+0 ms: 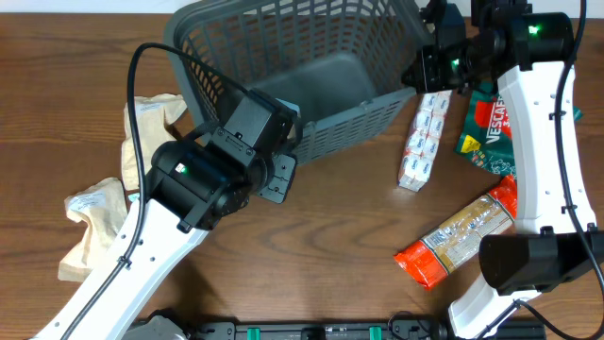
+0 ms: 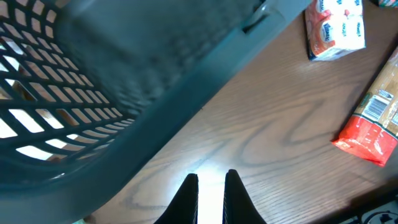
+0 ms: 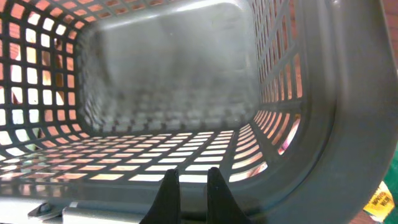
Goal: Pack container
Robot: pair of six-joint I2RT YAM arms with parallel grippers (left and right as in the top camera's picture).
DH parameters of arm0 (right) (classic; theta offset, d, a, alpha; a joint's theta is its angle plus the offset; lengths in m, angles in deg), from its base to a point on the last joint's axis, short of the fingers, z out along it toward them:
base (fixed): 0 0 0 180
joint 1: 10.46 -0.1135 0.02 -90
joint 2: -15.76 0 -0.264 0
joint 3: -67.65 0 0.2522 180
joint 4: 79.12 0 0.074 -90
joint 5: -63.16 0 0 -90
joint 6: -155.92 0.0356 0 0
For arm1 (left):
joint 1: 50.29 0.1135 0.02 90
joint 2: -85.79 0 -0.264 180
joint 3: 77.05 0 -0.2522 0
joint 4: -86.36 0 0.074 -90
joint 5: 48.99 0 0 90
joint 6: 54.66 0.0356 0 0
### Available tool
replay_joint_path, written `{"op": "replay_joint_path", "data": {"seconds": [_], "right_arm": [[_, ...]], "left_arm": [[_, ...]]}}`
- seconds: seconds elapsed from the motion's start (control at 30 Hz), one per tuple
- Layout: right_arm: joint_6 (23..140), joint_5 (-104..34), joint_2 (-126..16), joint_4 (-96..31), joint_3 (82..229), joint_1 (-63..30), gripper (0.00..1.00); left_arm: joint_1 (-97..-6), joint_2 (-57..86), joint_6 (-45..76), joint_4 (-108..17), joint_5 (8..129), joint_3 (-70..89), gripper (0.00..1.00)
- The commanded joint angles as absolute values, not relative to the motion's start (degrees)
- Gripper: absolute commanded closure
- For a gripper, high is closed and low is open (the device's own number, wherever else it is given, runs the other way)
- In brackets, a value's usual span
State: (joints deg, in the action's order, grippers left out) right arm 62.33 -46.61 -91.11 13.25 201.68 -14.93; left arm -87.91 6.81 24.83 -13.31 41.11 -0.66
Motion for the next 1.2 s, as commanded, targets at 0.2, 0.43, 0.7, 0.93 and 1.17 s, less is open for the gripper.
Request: {"op": "replay_joint_path", "data": {"seconds": [0.2,0.43,0.7,0.93,1.17], "right_arm": [[61.54,-44.64,-91.79,16.52,202.05,-15.03,0.99],[61.52,-44.64,-91.79,18.49,202.05,-15.03,0.99],[61.54,-44.64,-91.79,18.93,202.05,-15.03,0.99],[61.54,-44.64,-91.79,20.39,202.05,-15.03,0.99],[61.54,-44.62,-91.79,21.22,202.05,-15.03,0.99]], "left_arm": [[-87.98,6.79,25.95,-16.24,37.28,-1.70,0.94],[-86.97,6.57,26.67,-16.74,37.33,-1.68,0.94],[-86.67,5.65,26.69,-15.56,37.30,-1.68,0.94],[-85.33,3.53,26.69,-15.47,37.30,-1.68,0.94],[-83.24,2.20,26.71,-15.45,37.30,-1.68,0.94]]}}
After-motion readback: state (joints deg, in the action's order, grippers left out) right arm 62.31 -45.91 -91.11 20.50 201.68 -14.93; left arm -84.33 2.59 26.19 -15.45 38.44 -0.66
